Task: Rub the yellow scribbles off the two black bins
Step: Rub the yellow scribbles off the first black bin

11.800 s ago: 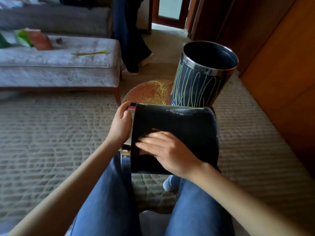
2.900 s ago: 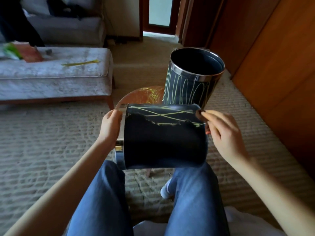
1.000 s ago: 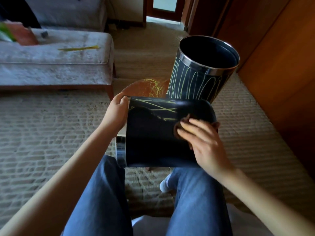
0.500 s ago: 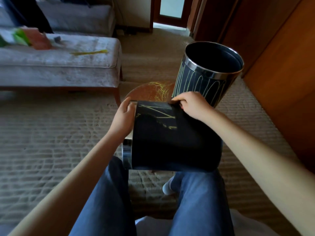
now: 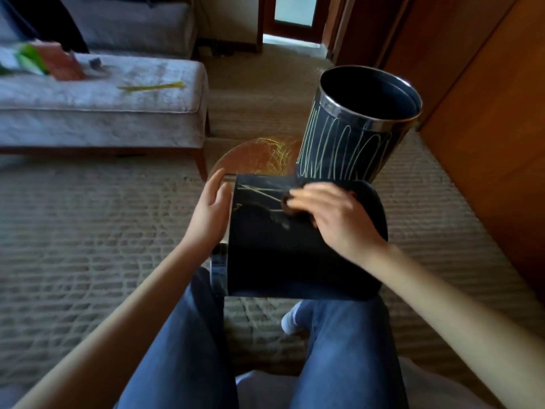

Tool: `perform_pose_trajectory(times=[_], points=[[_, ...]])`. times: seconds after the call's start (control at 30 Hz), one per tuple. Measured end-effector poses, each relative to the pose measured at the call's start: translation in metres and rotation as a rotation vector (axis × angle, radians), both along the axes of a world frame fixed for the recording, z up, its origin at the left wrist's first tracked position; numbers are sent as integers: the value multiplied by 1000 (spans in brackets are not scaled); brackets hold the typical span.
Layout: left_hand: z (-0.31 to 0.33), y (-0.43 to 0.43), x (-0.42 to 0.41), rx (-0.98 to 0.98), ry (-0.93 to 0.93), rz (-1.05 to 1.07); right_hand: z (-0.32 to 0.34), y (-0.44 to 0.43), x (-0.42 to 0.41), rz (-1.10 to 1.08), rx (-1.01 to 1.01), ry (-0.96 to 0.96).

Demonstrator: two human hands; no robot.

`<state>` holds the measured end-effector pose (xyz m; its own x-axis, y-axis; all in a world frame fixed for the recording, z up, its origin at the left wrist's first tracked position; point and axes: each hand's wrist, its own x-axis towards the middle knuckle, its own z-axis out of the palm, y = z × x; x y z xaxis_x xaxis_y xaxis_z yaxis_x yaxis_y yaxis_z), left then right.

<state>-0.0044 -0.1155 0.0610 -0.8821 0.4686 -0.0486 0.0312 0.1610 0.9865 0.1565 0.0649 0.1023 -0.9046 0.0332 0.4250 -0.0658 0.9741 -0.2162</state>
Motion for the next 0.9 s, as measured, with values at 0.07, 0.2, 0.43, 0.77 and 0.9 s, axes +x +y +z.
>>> perform_pose_trajectory(times=[0.07,0.2,0.43,0.77,0.9], points=[[-1,-4,4,3,10,-4,16,10,-41,-153,-180,-185],[2,-2,3,21,-33,0,28,28,-91,-281,-389,-460],[5,7,-3,37,-69,14,-2,-27,2,65,-195,-19],[6,-4,9,69,-68,1,23,-11,-39,25,-394,-170],[4,-10,16,50,-16,-4,30,7,-105,-199,-391,-483]])
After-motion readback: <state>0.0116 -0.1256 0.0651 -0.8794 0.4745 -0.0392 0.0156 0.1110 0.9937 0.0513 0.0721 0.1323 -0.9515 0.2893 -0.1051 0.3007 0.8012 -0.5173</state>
